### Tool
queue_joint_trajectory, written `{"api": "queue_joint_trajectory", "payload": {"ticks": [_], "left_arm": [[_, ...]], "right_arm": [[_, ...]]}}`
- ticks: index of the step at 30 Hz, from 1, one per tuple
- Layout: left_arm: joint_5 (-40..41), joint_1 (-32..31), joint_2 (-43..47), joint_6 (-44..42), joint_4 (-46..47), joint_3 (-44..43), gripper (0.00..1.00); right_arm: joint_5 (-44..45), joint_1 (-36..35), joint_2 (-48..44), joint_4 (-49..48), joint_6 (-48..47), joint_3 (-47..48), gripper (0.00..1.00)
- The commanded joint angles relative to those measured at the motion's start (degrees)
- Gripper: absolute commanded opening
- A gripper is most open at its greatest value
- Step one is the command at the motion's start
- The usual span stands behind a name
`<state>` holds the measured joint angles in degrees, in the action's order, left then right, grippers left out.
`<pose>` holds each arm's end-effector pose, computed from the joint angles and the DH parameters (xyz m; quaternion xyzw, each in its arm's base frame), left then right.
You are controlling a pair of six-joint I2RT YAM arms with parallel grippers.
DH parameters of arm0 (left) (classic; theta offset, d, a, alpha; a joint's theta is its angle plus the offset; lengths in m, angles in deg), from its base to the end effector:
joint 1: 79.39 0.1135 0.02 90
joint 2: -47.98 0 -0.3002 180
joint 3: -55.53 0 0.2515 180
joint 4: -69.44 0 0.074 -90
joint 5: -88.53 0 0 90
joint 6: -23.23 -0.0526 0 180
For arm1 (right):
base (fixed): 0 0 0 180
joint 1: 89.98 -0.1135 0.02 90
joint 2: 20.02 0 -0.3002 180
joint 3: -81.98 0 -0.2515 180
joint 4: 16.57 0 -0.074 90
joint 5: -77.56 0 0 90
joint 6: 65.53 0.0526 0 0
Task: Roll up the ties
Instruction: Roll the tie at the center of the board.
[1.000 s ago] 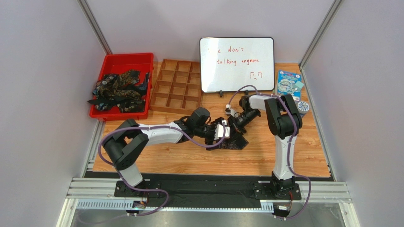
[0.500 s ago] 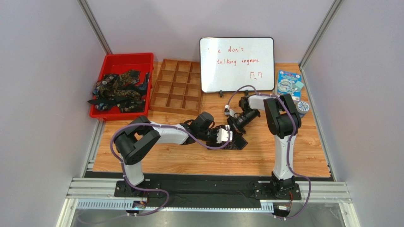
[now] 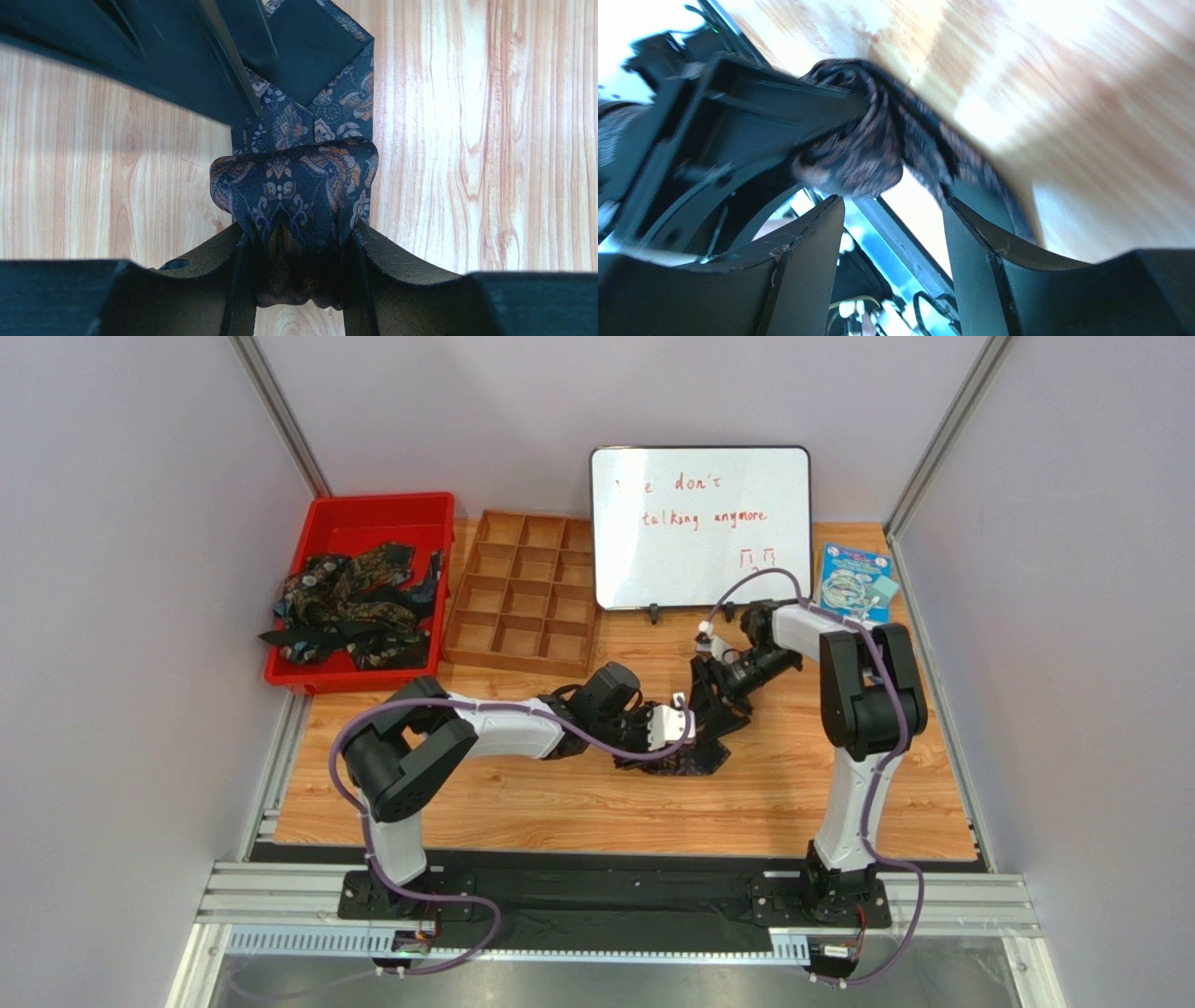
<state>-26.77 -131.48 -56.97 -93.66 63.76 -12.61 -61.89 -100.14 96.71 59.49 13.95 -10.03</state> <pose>0.2209 -0.3203 0.1707 0.6360 0.6331 -0.2814 0.3399 0.3354 0.1007 0.1561 0.1087 -0.8958 -0.4151 0.1157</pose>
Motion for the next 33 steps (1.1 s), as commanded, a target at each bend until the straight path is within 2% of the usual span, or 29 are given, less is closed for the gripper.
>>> {"api": "queue_joint_trajectory", "payload": {"ticks": [1,8,11,14,15,18,19,22,26,28,33], "left_arm": [[3.41,-0.29,-2.63,4.13,-6.44,-2.07,0.35],[4.2,-0.38,-3.77,5.27,-7.94,-3.66,0.36],[4.21,-0.46,-3.69,5.1,-7.86,-3.75,0.36],[3.59,-0.38,-3.34,4.84,-7.86,-3.48,0.36],[3.42,-0.37,-3.25,4.57,-7.86,-3.48,0.37],[3.59,-0.46,-2.28,3.26,-9.35,-3.22,0.42],[3.68,-0.38,-1.5,2.9,-9.52,-3.22,0.51],[3.51,-0.11,0.78,1.67,-9.35,-2.96,0.68],[1.22,0.15,2.99,0.09,-9.35,-3.48,0.78],[0.87,0.07,3.6,0.44,-9.44,-4.53,0.87],[-0.98,0.15,3.87,1.32,-8.47,-6.12,0.99]], "right_arm": [[-4.5,0.66,-5.45,1.2,3.04,-1.94,0.59],[-5.22,-2.68,-5.37,-5.47,7.97,-4.58,0.52],[-3.47,-3.12,-3.79,-8.29,9.64,-4.5,0.45],[-1.44,-3.12,-2.56,-10.4,9.91,-4.67,0.29],[-1.0,-3.12,-2.3,-10.58,9.65,-4.85,0.18],[1.63,-3.03,-2.03,-10.67,9.21,-5.99,0.0],[2.33,-2.77,-2.12,-10.75,9.12,-6.6,0.0],[5.32,-1.63,-1.51,-11.02,9.29,-8.45,0.0],[9.28,0.13,-0.1,-11.11,9.73,-9.24,0.0],[11.21,0.48,0.17,-11.63,9.99,-8.98,0.0],[13.58,0.48,1.13,-11.72,10.17,-7.84,0.0]]}}
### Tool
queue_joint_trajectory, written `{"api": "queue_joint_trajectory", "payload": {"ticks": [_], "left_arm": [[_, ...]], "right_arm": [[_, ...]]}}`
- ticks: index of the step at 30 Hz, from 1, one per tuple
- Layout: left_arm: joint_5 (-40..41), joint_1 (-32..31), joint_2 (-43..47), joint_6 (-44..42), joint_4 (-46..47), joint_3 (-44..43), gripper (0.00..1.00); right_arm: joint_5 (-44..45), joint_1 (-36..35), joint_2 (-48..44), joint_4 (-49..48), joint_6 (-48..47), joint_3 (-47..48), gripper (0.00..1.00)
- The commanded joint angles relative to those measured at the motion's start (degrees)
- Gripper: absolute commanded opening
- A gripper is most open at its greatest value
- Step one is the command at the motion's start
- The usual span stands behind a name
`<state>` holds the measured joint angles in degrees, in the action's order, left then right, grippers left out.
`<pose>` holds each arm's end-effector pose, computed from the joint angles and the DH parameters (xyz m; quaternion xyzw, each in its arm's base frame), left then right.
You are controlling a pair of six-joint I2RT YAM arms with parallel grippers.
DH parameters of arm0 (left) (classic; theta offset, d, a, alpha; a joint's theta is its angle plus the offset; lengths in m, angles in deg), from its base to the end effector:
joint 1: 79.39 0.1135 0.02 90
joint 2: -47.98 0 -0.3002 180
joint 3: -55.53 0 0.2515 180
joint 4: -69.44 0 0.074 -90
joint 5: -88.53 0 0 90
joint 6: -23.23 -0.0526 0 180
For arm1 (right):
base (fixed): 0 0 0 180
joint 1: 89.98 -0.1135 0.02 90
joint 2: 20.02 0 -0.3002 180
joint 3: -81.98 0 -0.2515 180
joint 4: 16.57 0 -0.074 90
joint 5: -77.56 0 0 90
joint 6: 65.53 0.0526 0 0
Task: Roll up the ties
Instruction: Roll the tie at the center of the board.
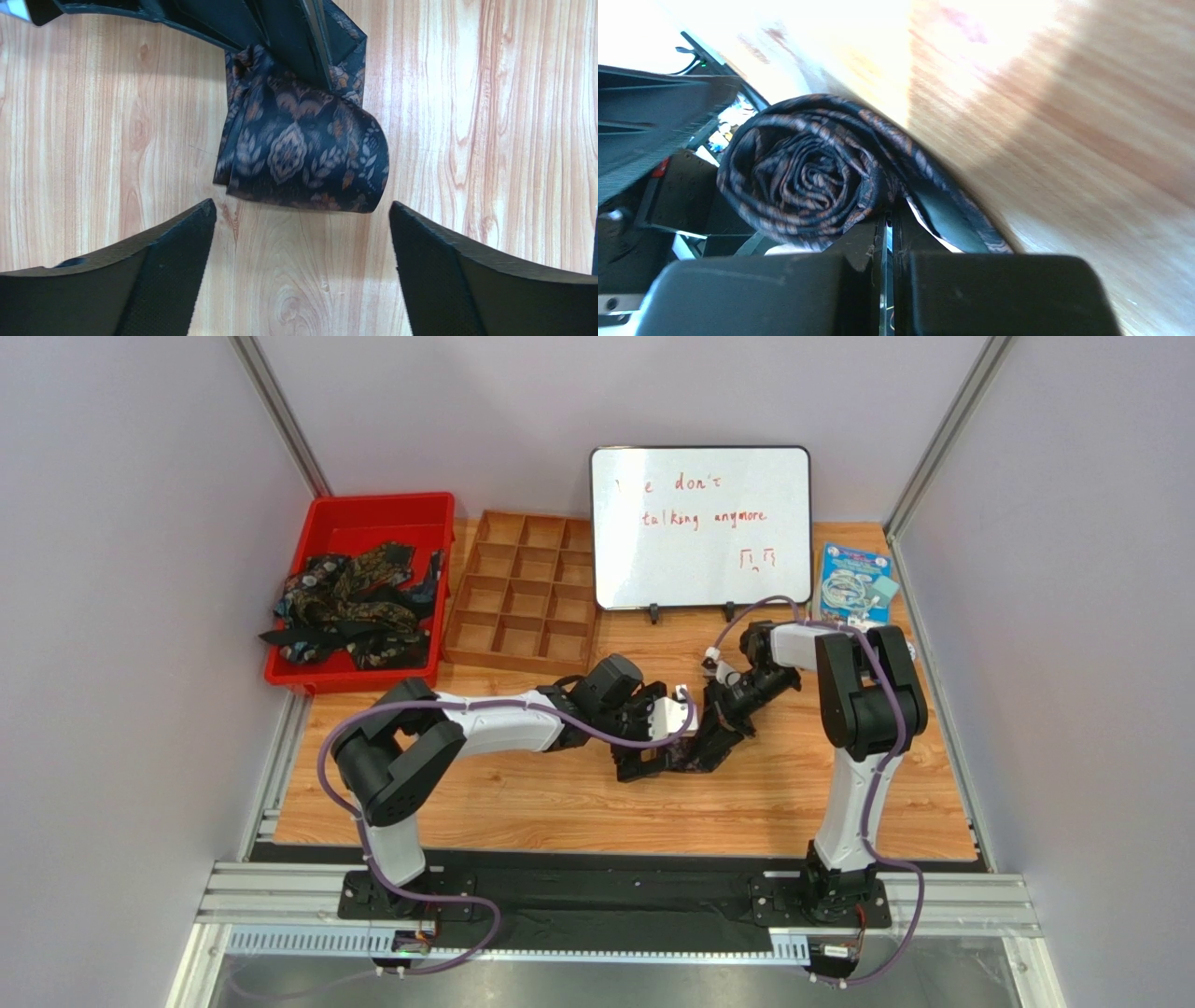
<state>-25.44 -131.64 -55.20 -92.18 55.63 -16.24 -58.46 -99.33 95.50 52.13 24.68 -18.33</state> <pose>0.2213 -0.3207 0.1881 0.6287 0.6550 -0.2732 0.3179 0.3150 0.0902 0.1302 0.0235 -0.9141 -0.3767 0.1483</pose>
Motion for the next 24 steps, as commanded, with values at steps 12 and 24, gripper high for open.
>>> {"api": "queue_joint_trajectory", "payload": {"ticks": [12,24], "left_arm": [[-4.59,-0.22,-1.15,-7.19,9.68,-2.84,0.99],[-4.78,-2.86,-6.25,-10.72,2.65,-6.63,0.68]], "right_arm": [[11.48,-0.85,7.08,-0.41,-3.46,3.46,0.0],[9.46,-1.91,7.44,1.35,-5.3,5.13,0.0]]}}
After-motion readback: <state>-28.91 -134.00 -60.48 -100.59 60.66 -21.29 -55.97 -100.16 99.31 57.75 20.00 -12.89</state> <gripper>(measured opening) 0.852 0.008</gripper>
